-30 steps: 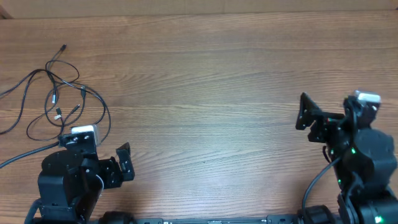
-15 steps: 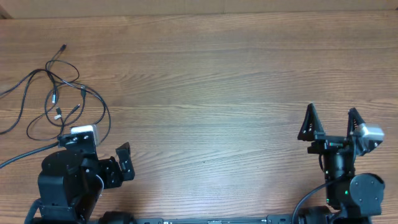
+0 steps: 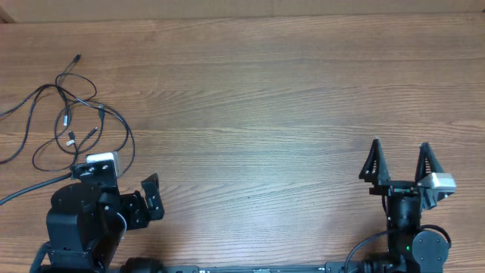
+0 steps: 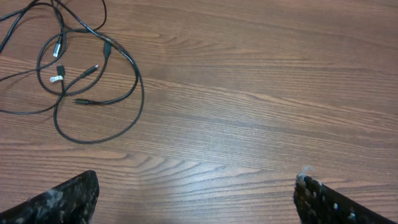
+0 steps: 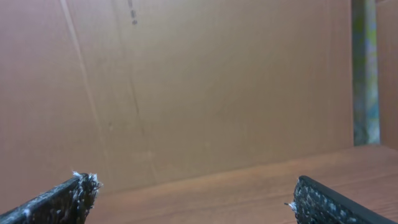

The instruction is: Untangle cables

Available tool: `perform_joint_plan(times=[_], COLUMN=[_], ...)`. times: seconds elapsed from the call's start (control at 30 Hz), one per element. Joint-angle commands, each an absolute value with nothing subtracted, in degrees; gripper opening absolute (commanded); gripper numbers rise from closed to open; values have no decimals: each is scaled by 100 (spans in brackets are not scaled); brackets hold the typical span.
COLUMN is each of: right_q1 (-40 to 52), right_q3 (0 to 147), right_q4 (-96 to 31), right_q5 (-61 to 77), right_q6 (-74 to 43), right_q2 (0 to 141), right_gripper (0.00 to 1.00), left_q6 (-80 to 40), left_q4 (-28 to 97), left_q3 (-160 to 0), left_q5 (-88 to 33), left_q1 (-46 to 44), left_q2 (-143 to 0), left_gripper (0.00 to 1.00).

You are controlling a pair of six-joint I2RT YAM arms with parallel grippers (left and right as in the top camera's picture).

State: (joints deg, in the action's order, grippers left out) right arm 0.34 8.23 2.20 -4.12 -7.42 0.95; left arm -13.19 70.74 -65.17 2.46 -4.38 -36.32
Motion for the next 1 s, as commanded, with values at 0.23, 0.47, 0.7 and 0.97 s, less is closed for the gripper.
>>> perform_joint_plan(times=[0.23, 0.47, 0.7, 0.97], right_q1=[-69, -84, -89, -89], right_q3=[47, 45, 45, 45], right_q4=[296, -462, -456, -456], right_q5=[340, 440, 419, 419], right_q6=[-696, -478, -462, -462], right_q2=[14, 14, 16, 16], right_gripper=[100, 100, 100, 100], left_q6=[-1352, -1352, -1352, -1352], left_q4=[7070, 7070, 7070, 7070], left_q3=[-6495, -6495, -6495, -6495], left_q5=[338, 338, 338, 336], left_q1=[-414, -414, -414, -414], left_q2=[-3632, -3632, -3632, -3632], left_gripper=[100, 100, 100, 100])
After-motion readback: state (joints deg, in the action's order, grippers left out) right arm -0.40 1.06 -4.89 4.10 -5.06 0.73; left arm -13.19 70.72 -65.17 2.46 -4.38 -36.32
